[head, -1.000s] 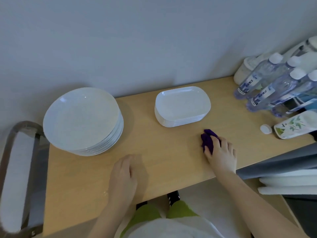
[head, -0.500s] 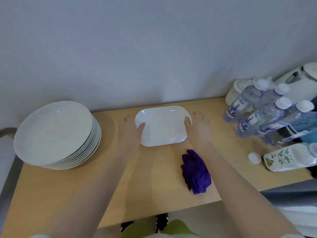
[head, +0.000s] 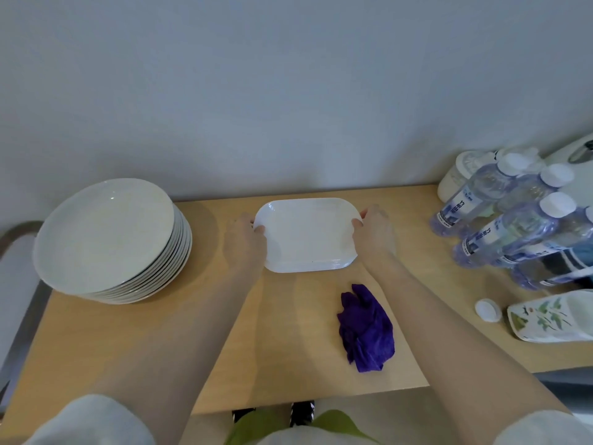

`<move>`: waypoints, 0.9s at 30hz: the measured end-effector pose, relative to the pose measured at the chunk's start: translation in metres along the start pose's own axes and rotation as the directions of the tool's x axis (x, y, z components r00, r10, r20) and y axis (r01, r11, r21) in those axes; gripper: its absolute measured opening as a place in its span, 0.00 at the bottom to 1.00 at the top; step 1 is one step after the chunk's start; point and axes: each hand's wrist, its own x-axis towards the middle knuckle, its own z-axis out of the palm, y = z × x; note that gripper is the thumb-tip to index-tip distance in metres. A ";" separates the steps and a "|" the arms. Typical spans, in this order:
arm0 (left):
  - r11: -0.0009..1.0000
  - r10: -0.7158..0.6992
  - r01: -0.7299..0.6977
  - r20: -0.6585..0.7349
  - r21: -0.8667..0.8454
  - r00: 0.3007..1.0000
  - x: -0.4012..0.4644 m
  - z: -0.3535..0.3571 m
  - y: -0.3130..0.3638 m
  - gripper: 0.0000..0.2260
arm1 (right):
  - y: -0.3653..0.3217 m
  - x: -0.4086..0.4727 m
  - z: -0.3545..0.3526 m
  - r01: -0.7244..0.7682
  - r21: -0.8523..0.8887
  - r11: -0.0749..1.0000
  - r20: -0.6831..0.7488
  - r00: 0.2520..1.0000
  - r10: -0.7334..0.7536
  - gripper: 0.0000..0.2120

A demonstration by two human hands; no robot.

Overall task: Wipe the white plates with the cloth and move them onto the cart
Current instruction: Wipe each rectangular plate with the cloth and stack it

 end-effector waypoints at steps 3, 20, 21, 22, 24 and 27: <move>0.999 -0.003 0.004 -0.023 0.033 1.000 -0.002 0.001 0.000 0.10 | -0.001 -0.001 0.002 -0.020 -0.007 1.000 -0.012 1.000 0.019 0.11; 0.986 0.047 -0.070 -0.152 -0.149 0.987 -0.039 -0.082 -0.006 0.10 | -0.045 -0.080 -0.004 0.089 0.311 0.946 -0.166 0.985 -0.038 0.09; 0.987 0.044 -0.065 -0.141 -0.148 0.989 -0.048 -0.089 -0.018 0.10 | -0.045 -0.094 0.002 0.099 0.309 0.946 -0.161 0.986 -0.050 0.08; 0.987 0.037 -0.057 -0.132 -0.150 0.991 -0.058 -0.096 -0.031 0.11 | -0.044 -0.109 0.009 0.102 0.310 0.945 -0.152 0.987 -0.057 0.09; 0.988 0.011 -0.028 -0.114 -0.152 0.993 -0.076 -0.105 -0.057 0.12 | -0.040 -0.139 0.025 0.098 0.321 0.942 -0.117 0.991 -0.063 0.09; 0.986 -0.079 0.068 -0.064 -0.154 0.995 -0.098 -0.111 -0.093 0.13 | -0.029 -0.174 0.048 0.053 0.309 0.950 -0.046 0.998 -0.040 0.08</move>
